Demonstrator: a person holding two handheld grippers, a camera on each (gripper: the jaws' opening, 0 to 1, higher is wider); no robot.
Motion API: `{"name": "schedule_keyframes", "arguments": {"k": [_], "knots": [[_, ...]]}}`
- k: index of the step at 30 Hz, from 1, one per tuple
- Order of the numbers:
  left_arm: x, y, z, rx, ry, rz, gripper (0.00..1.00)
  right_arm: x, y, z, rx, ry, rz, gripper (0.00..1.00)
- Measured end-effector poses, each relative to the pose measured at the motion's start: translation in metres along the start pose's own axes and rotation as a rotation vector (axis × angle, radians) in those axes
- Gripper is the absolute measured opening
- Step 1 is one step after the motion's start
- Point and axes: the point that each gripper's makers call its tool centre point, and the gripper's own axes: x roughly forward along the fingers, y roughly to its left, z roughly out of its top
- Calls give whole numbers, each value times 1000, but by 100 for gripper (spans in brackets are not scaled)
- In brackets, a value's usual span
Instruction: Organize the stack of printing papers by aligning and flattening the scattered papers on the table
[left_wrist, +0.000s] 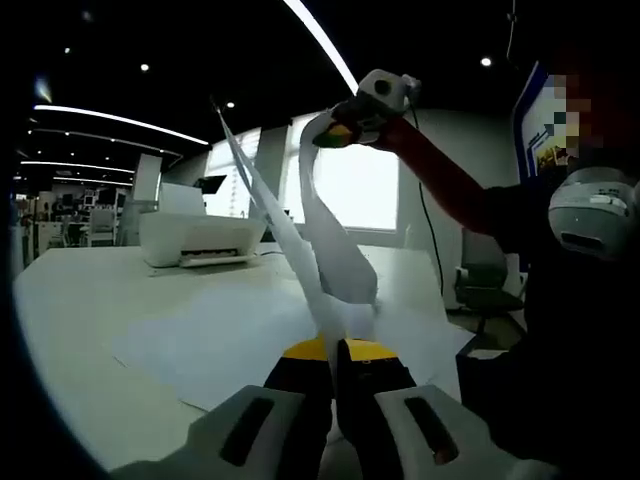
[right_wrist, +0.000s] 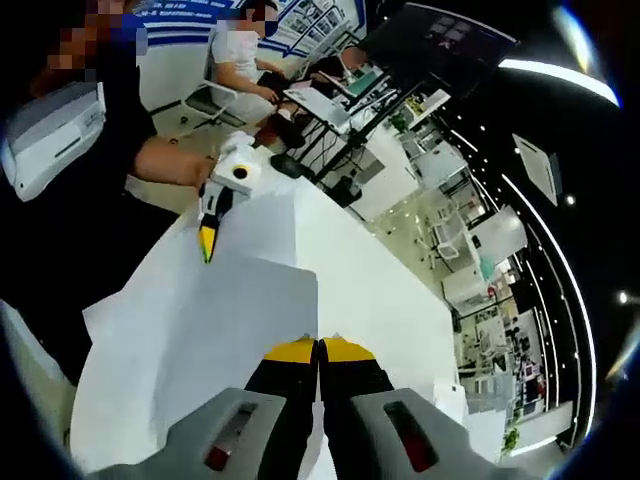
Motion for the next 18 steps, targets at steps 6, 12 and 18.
{"name": "schedule_keyframes", "arguments": {"k": [6,12,18], "knots": [[1,-1,-1,-7,7,-5,8,9,5,12,-37,2,32,0],[2,-5,0,-10,-2,-25,17,19,11,17,-67,22,65,0],[4,-9,-1,-2,4,-42,20,35,24,20,-96,33,116,0]]}}
